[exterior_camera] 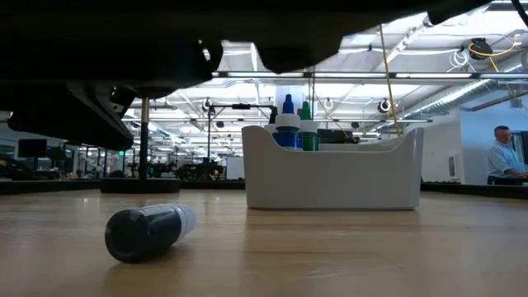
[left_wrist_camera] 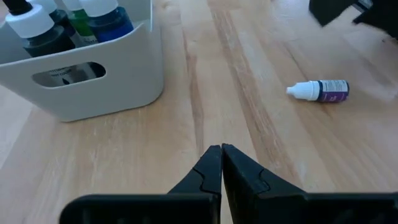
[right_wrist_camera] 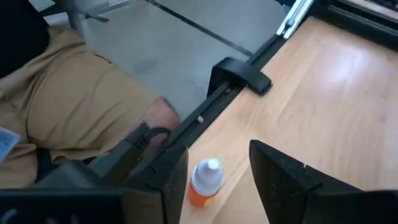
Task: Pick & Place food coloring
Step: Put the small orange food coloring bottle into the gray bin
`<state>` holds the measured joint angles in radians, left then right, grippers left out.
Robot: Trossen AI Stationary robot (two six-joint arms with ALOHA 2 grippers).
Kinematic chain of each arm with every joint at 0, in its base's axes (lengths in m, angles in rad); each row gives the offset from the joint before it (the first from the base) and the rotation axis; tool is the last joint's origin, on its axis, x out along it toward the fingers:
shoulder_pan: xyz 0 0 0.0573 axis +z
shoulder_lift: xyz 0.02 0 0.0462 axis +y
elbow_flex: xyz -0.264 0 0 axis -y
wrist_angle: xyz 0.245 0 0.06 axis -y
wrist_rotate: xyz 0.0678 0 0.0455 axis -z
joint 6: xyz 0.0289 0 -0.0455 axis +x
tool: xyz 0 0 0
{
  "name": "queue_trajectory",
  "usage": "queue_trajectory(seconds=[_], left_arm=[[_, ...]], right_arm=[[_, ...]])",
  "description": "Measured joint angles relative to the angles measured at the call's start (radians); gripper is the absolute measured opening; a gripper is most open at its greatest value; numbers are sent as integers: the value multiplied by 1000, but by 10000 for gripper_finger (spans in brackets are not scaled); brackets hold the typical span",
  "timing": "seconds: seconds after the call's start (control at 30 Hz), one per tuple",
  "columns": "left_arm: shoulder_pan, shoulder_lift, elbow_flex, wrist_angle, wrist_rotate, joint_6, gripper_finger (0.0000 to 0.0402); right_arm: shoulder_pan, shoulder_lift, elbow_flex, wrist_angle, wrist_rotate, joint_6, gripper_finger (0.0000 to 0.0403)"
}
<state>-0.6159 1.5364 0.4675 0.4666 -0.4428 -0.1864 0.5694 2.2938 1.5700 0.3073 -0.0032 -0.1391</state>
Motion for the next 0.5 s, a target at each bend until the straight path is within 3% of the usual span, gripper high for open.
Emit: queue_trajectory(seconds=[0.3, 0.5], left_arm=[[0, 0, 0, 0, 0, -2, 21], [0, 0, 0, 0, 0, -2, 21]], right_arm=[[-9, 51, 0, 34, -47, 65, 155], [-5, 51, 12, 23, -21, 34, 155]])
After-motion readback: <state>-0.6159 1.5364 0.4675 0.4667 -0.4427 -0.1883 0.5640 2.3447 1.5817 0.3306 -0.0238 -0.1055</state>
